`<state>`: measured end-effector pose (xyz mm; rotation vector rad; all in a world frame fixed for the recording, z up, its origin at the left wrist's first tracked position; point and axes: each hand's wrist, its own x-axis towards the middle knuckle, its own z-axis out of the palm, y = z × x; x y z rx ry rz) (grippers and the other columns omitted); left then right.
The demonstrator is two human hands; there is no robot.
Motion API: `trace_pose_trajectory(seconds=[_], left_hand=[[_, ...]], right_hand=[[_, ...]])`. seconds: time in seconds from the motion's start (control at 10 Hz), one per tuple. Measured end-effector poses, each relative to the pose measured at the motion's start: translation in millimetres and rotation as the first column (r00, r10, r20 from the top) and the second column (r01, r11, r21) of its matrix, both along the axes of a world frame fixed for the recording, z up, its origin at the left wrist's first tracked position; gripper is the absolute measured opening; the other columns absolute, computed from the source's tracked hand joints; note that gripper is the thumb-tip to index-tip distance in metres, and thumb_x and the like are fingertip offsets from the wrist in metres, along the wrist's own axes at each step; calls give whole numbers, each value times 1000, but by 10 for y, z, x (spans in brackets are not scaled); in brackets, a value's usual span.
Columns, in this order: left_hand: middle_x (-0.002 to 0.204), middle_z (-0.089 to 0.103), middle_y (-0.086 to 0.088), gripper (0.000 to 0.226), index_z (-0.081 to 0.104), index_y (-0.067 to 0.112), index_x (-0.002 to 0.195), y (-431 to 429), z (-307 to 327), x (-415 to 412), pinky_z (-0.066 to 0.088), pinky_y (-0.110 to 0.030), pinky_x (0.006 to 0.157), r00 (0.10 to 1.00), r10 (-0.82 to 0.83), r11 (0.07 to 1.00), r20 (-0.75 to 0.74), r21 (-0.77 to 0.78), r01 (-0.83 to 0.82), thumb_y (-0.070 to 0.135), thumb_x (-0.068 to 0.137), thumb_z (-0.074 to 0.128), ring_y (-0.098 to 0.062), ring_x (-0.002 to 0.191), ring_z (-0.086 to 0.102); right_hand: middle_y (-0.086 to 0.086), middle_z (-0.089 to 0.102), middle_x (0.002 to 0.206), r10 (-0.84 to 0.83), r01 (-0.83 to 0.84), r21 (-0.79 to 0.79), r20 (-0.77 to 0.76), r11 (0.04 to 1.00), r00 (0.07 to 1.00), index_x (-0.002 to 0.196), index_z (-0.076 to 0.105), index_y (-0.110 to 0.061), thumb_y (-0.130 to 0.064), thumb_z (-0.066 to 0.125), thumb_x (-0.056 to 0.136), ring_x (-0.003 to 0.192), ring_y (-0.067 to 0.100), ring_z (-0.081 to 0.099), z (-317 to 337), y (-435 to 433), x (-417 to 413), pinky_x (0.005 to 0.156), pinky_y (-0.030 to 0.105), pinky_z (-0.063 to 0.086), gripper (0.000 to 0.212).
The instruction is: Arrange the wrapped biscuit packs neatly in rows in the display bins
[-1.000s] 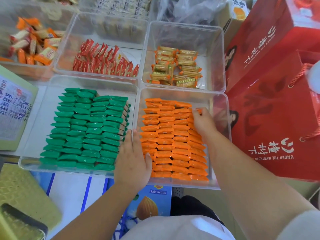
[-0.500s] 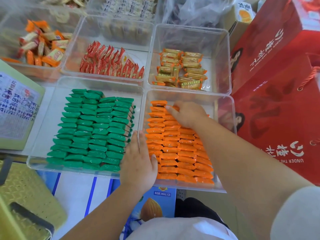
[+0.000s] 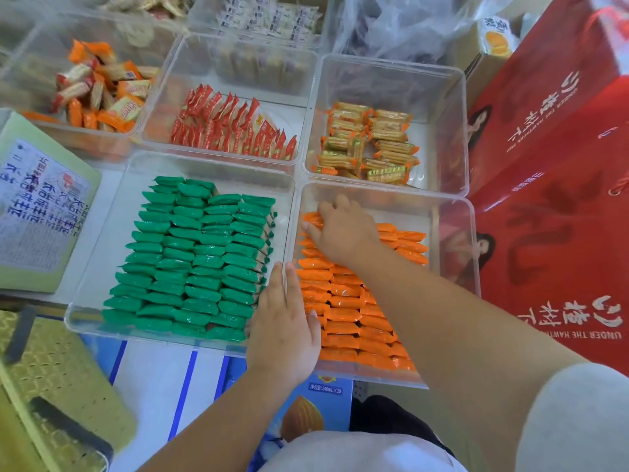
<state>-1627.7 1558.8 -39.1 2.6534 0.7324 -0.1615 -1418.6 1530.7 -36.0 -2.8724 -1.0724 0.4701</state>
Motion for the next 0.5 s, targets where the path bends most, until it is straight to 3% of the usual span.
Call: trace_pose_trajectory(seconds=[0.2, 0.3, 0.4, 0.5], left_hand=[[166, -3, -8, 82, -13, 16, 156, -8, 0, 5, 33, -42, 117, 1000, 10, 1000, 1, 2, -10, 43, 99, 39, -25, 148, 13], [166, -1, -9, 82, -9, 14, 157, 7, 7, 6, 34, -44, 116, 1000, 14, 1000, -2, -8, -14, 42, 98, 40, -27, 148, 15], [167, -1, -8, 81, -7, 15, 158, -7, 29, 6, 34, -46, 116, 1000, 26, 999, 4, -25, -25, 42, 99, 41, -28, 150, 16], [167, 1, -8, 78, -2, 17, 160, 8, 52, 31, 30, -45, 118, 999, 41, 999, 10, -30, -40, 40, 100, 42, -29, 150, 17]], right_hand=[[2, 39, 153, 73, -72, -7, 38, 997, 997, 147, 37, -22, -57, 29, 102, 133, 29, 38, -128, -108, -201, 106, 52, 36, 57], [1, 17, 167, 112, -113, -55, -15, 992, 994, 159, 15, -24, -58, 24, 103, 148, 32, 21, -133, -154, -208, 119, 58, 18, 66], [0, 2, 170, 121, -127, -36, -128, 991, 984, 161, 7, -28, -59, 22, 103, 155, 34, 1, -77, -177, -169, 120, 64, 1, 67], [-1, 12, 169, 77, -68, 70, -147, 995, 986, 158, 19, -32, -60, 27, 103, 155, 31, 2, 47, -235, -134, 119, 66, 0, 63]])
